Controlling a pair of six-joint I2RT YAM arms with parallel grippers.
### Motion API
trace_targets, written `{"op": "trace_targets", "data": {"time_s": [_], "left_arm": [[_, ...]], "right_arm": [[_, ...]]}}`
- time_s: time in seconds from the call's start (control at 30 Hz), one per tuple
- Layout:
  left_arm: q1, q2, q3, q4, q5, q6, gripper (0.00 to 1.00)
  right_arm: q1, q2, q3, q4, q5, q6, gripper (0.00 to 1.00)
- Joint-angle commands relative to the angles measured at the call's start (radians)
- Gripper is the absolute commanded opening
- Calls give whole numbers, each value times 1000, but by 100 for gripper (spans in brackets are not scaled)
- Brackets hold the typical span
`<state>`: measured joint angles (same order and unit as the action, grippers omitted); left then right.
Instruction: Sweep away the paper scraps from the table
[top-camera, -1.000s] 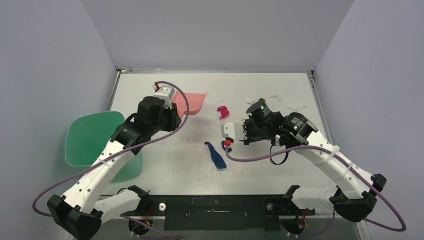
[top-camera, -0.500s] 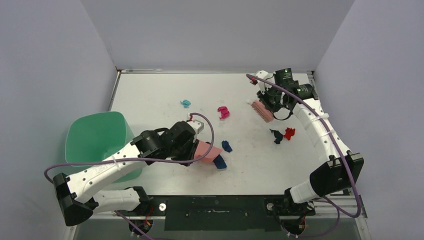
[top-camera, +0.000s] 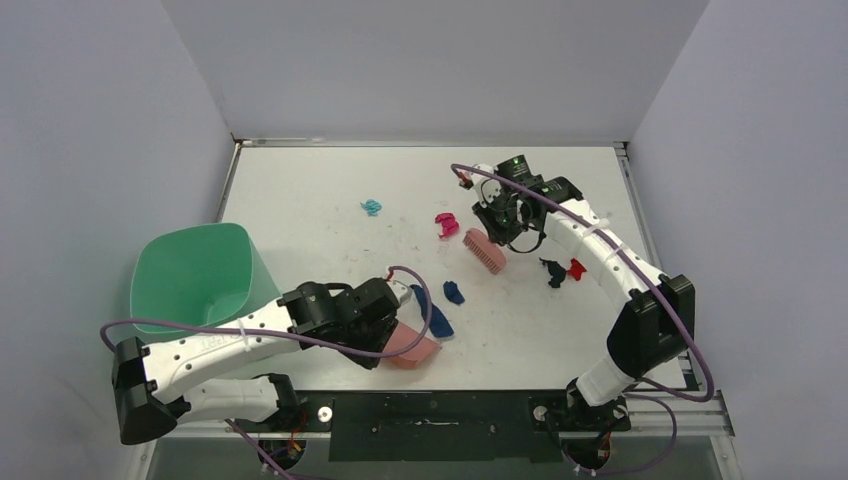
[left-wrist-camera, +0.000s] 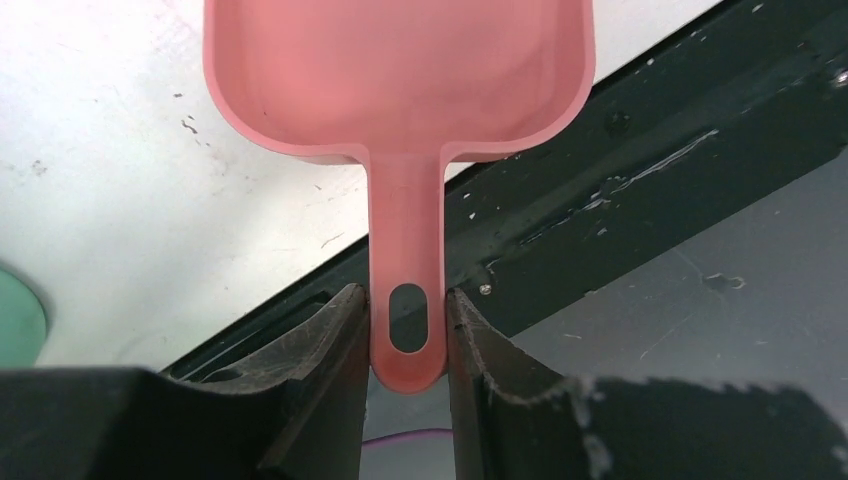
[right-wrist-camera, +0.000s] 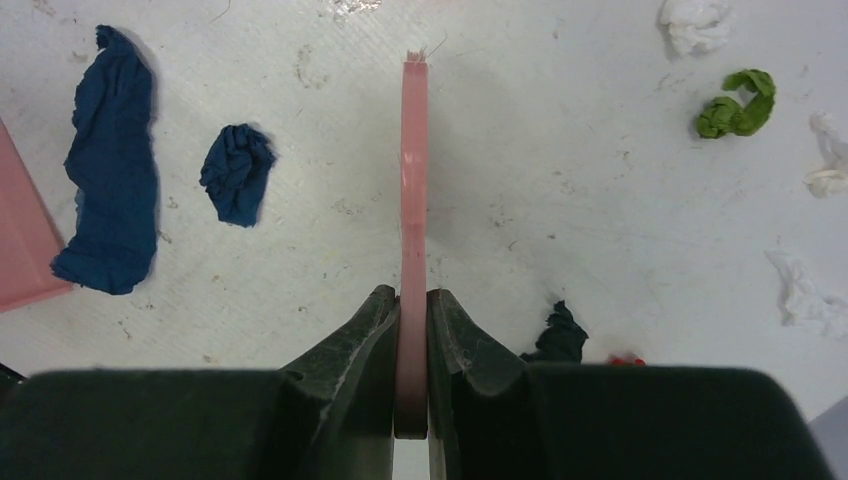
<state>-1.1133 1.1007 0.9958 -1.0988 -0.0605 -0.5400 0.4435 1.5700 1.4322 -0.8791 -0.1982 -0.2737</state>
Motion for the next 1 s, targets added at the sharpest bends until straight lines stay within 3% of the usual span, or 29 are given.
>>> {"op": "trace_targets", "data": {"time_s": [0.0, 0.37, 0.53, 0.97], "left_arm": [[-25, 30, -34, 66, 18, -29, 0], [-44, 143, -25, 184, -53, -20, 0], [-44, 185, -15, 237, -106, -8, 0], [-45, 196, -37, 384, -141, 34, 0]], "right_arm": [[27, 46, -8, 13, 1, 36, 5], [205, 111, -32, -27, -210, 149, 5], [211, 98, -18, -41, -329, 158, 5], [209, 22, -23, -55, -404, 121, 5]]}}
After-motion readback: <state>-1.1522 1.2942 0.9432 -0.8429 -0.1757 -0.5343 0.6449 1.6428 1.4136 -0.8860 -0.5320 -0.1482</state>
